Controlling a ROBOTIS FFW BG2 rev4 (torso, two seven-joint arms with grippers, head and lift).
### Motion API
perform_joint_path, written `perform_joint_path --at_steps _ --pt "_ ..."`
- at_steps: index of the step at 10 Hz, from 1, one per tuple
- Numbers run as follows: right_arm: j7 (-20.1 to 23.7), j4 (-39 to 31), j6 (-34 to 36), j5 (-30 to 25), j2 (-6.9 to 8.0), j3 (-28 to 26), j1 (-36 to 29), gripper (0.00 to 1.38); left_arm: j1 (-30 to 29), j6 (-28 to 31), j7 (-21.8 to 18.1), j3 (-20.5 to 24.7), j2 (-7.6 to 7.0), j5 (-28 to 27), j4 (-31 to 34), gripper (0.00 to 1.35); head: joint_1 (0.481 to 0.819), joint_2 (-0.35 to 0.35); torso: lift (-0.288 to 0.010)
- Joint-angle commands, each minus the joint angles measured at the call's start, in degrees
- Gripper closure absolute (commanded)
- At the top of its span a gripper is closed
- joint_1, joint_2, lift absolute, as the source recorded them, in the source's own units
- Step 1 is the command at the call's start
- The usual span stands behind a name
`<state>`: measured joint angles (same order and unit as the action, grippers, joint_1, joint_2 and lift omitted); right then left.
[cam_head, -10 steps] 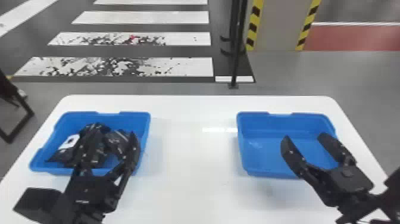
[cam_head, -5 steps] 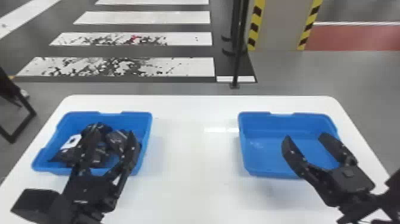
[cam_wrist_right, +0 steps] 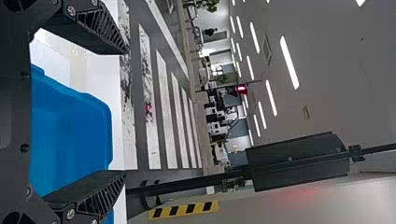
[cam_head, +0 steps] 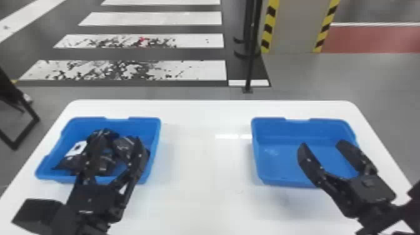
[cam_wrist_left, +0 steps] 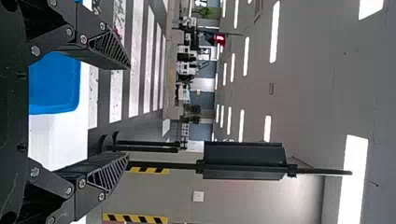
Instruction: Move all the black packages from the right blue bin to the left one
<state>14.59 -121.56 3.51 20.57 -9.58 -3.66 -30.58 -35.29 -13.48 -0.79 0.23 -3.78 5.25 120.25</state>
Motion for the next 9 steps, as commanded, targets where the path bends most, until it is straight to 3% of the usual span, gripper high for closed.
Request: perform_joint_path --at_steps 1,9 --pt "0.00 -0.01 0.00 0.00 0.00 0.00 -0.07 0.12 0.00 -0.02 0.00 0.00 0.00 0.01 -0.09 0.41 0.695 0.028 -0.140" --pt "0.00 -0.43 -0.84 -0.11 0.00 0.23 0.07 0.12 0.14 0.12 0.00 -0.23 0.00 0.12 0.05 0.41 0.695 0.026 -0.140"
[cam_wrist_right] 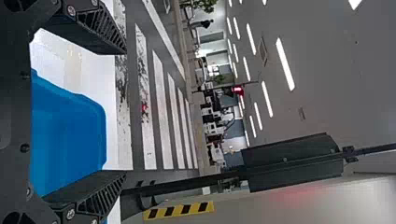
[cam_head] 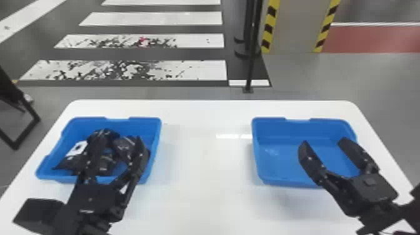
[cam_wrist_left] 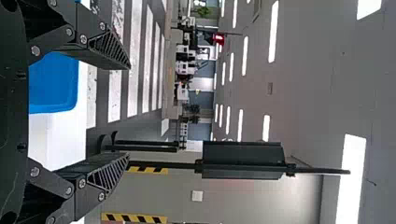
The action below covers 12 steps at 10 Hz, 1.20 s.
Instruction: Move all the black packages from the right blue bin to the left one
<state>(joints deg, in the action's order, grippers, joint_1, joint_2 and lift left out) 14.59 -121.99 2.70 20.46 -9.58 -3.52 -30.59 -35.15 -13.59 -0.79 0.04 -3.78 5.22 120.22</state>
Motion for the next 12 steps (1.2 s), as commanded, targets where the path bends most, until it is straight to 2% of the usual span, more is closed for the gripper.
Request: perform_joint_path --at_steps 1,12 --pt "0.00 -0.14 0.11 0.00 0.00 0.09 0.08 0.12 0.00 -0.06 0.00 -0.04 0.00 0.04 0.08 0.41 0.695 0.027 -0.140" --pt "0.00 -0.28 -0.45 0.34 0.00 0.21 -0.20 0.12 -0.42 -0.90 0.00 0.53 0.09 -0.07 -0.06 0.41 0.695 0.034 -0.140"
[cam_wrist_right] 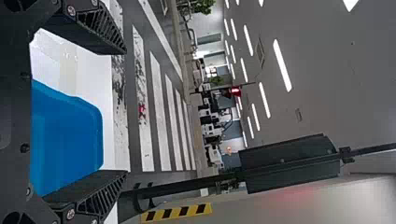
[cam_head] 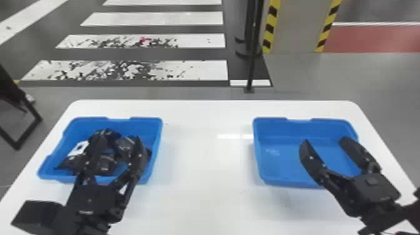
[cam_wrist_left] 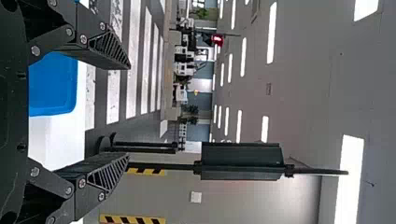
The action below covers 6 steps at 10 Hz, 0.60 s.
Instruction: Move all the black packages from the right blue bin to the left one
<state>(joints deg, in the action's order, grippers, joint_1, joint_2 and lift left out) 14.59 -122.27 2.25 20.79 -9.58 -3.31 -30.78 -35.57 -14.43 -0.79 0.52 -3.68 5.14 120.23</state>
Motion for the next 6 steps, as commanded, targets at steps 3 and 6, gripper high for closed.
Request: perform_joint_path --at_steps 3,6 --pt "0.00 -0.42 -0.01 0.12 0.00 -0.11 -0.30 0.12 0.00 -0.20 0.00 0.51 0.16 0.34 -0.06 0.41 0.695 0.040 -0.140" --pt "0.00 -0.42 -0.01 0.12 0.09 -0.11 -0.30 0.12 0.28 -0.48 0.09 0.39 0.08 0.45 -0.06 0.41 0.695 0.042 -0.140"
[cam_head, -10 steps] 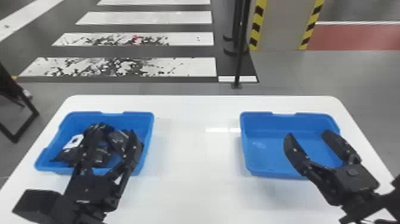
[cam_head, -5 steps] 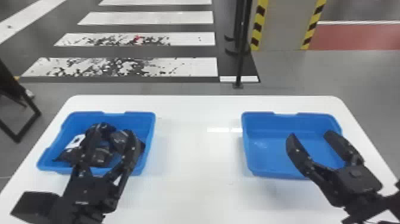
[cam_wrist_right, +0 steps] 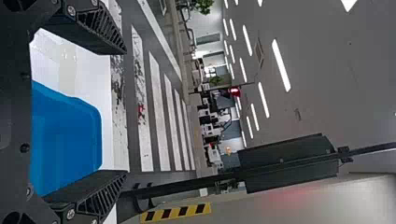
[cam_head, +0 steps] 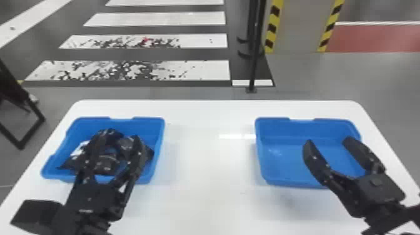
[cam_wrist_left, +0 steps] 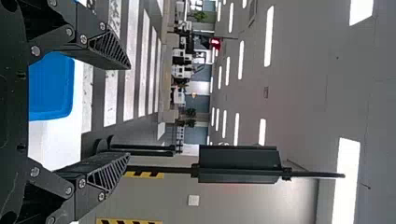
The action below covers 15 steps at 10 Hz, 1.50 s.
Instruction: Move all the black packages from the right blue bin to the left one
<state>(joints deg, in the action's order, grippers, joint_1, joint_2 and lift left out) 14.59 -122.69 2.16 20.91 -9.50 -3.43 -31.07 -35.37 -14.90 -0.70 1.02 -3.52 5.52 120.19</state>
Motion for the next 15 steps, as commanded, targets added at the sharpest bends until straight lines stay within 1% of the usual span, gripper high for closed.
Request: perform_joint_path --at_steps 1,15 --pt "0.00 0.14 0.08 0.00 0.01 0.00 0.14 0.12 0.22 -0.01 -0.01 -0.33 -0.08 0.08 -0.02 0.41 0.695 0.042 -0.140" --pt "0.00 0.84 -1.18 0.00 -0.08 0.23 0.28 0.12 0.50 0.13 -0.01 -0.79 -0.26 0.65 -0.02 0.41 0.695 0.034 -0.140"
